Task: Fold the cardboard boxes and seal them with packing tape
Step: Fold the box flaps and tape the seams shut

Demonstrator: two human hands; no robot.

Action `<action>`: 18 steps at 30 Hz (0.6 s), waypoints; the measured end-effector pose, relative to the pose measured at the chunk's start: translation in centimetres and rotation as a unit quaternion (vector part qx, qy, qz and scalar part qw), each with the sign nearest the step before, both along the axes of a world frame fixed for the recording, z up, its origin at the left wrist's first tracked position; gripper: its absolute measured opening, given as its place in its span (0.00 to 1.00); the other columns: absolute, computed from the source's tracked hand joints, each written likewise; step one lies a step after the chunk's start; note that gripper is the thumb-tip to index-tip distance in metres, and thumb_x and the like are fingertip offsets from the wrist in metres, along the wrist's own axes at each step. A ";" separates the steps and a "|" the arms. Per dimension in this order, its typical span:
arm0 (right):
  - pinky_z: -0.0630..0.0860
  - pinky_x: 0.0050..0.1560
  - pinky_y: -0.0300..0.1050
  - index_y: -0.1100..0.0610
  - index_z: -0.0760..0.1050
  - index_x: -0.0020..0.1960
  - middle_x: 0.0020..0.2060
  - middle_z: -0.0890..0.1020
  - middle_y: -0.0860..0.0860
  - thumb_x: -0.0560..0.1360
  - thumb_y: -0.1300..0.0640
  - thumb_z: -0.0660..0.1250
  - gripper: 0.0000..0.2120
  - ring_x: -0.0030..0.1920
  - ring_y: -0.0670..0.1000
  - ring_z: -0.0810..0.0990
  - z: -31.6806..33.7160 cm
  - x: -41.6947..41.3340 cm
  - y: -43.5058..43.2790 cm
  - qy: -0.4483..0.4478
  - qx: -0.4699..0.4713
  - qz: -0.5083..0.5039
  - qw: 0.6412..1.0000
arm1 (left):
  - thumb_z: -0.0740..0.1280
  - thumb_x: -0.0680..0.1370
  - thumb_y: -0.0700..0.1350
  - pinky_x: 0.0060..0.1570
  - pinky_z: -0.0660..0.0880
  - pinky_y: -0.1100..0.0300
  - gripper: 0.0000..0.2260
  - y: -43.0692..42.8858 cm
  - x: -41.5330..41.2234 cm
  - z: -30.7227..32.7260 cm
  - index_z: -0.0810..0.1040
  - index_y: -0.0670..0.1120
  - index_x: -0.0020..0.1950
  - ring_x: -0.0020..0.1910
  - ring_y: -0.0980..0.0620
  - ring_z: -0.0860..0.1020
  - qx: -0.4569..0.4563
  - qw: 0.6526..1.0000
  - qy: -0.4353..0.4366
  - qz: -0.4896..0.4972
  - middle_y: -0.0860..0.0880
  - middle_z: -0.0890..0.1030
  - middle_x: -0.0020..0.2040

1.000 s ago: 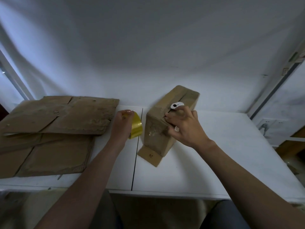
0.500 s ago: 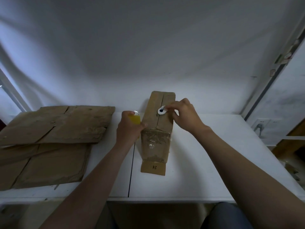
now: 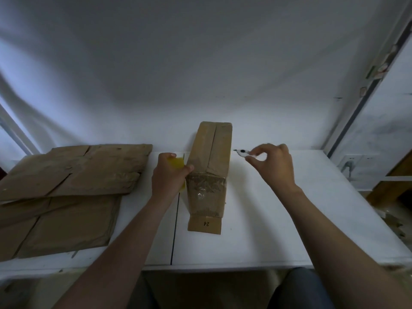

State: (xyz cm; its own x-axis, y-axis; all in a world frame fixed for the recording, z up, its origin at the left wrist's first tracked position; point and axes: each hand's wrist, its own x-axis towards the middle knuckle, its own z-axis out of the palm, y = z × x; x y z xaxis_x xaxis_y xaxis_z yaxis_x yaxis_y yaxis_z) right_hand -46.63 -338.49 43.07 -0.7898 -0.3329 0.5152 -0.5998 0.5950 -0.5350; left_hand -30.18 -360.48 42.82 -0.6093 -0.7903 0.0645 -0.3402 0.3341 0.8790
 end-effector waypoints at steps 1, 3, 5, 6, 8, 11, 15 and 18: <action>0.73 0.48 0.51 0.48 0.83 0.44 0.39 0.82 0.41 0.72 0.47 0.76 0.06 0.51 0.54 0.74 -0.9 0.2 1.2 -0.027 0.006 -0.026 0.999 | 0.77 0.72 0.54 0.54 0.75 0.50 0.29 0.0 0.0 -0.1 0.70 0.51 0.68 0.54 0.48 0.73 0.002 1.000 0.001 0.001 0.53 0.71 0.56; 0.75 0.51 0.53 0.49 0.84 0.43 0.37 0.79 0.42 0.72 0.46 0.77 0.07 0.53 0.57 0.75 -3.2 0.7 3.4 -0.076 0.062 -0.062 0.993 | 0.77 0.72 0.54 0.58 0.76 0.47 0.29 0.2 0.0 -0.1 0.69 0.52 0.68 0.55 0.47 0.74 0.005 1.000 0.001 0.002 0.52 0.71 0.56; 0.76 0.52 0.51 0.47 0.84 0.44 0.40 0.83 0.46 0.72 0.43 0.75 0.08 0.56 0.57 0.75 -5.9 1.2 4.8 -0.119 0.154 -0.074 0.978 | 0.78 0.71 0.54 0.58 0.76 0.46 0.29 0.3 0.0 -0.1 0.70 0.51 0.68 0.56 0.46 0.74 0.001 1.000 0.001 0.003 0.52 0.72 0.56; 0.76 0.52 0.50 0.46 0.84 0.45 0.42 0.84 0.47 0.72 0.41 0.74 0.09 0.57 0.56 0.75 -7.1 1.5 5.3 -0.140 0.199 -0.074 0.967 | 0.78 0.71 0.54 0.59 0.76 0.45 0.29 0.4 0.1 0.0 0.70 0.51 0.68 0.56 0.47 0.74 0.000 1.000 0.002 0.006 0.52 0.72 0.56; 0.75 0.50 0.48 0.45 0.84 0.47 0.43 0.85 0.47 0.73 0.39 0.72 0.11 0.58 0.55 0.75 -9.1 2.1 5.7 -0.174 0.266 -0.072 0.945 | 0.78 0.71 0.54 0.59 0.76 0.45 0.29 0.7 0.2 0.1 0.70 0.51 0.68 0.55 0.47 0.74 0.002 1.000 0.004 0.013 0.53 0.71 0.56; 0.72 0.47 0.46 0.46 0.84 0.48 0.44 0.84 0.47 0.74 0.38 0.71 0.13 0.58 0.54 0.74 -11.0 2.9 5.9 -0.196 0.305 -0.073 0.929 | 0.79 0.70 0.55 0.60 0.76 0.46 0.30 1.1 0.3 0.2 0.71 0.51 0.68 0.56 0.48 0.73 0.011 1.000 0.008 0.019 0.53 0.71 0.57; 0.70 0.48 0.47 0.48 0.84 0.50 0.47 0.83 0.48 0.76 0.42 0.68 0.12 0.57 0.54 0.74 -12.3 3.3 6.0 -0.202 0.347 -0.073 0.913 | 0.79 0.69 0.55 0.55 0.73 0.51 0.30 1.7 0.6 0.2 0.73 0.52 0.67 0.57 0.48 0.73 0.033 0.999 0.011 0.023 0.53 0.71 0.58; 0.70 0.51 0.47 0.47 0.84 0.52 0.49 0.84 0.48 0.75 0.41 0.69 0.12 0.60 0.55 0.74 -11.4 3.2 5.4 -0.200 0.333 -0.077 0.918 | 0.79 0.70 0.55 0.54 0.72 0.52 0.29 2.0 0.9 0.1 0.73 0.51 0.67 0.57 0.48 0.73 0.038 0.999 0.018 0.023 0.53 0.71 0.59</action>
State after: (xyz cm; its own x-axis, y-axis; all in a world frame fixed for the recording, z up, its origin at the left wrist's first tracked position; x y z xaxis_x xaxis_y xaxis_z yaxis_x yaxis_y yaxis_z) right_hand -43.46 -333.14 31.63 -0.9355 -0.3379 -0.1035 -0.3162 0.9311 -0.1817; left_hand -29.32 -358.53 42.96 -0.5703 -0.8211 0.0240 -0.3212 0.2498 0.9135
